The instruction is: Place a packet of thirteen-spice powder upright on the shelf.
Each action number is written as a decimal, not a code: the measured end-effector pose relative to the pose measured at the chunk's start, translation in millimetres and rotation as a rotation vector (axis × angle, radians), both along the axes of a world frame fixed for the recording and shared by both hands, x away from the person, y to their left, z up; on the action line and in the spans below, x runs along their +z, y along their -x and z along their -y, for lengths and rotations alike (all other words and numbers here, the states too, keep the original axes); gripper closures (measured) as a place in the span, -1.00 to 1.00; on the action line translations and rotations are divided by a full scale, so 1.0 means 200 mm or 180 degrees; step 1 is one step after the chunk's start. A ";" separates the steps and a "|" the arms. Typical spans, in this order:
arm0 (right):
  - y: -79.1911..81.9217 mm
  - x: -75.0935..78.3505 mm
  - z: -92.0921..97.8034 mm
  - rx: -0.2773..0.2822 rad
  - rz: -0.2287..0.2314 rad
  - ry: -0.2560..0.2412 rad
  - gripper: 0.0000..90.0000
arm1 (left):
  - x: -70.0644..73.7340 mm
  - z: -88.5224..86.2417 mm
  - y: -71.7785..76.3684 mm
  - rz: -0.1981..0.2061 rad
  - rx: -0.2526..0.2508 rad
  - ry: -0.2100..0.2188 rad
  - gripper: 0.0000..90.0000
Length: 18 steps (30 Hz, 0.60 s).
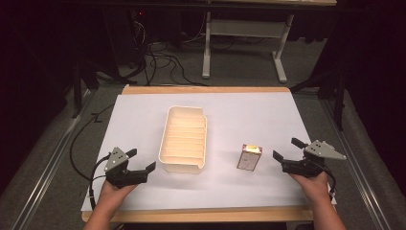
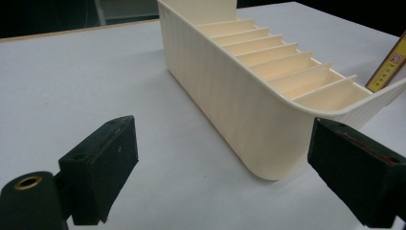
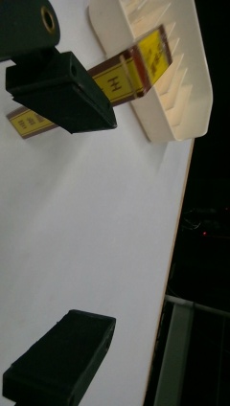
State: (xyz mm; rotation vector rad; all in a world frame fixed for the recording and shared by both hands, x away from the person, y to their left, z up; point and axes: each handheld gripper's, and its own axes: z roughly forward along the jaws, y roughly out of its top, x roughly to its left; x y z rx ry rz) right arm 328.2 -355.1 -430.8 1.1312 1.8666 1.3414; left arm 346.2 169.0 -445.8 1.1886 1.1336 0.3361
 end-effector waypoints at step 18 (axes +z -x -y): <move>0.03 0.07 -0.12 0.0426 0.0113 -0.0058 -0.92 | 0.03 0.00 0.09 0.0175 -0.0035 -0.0207 -0.86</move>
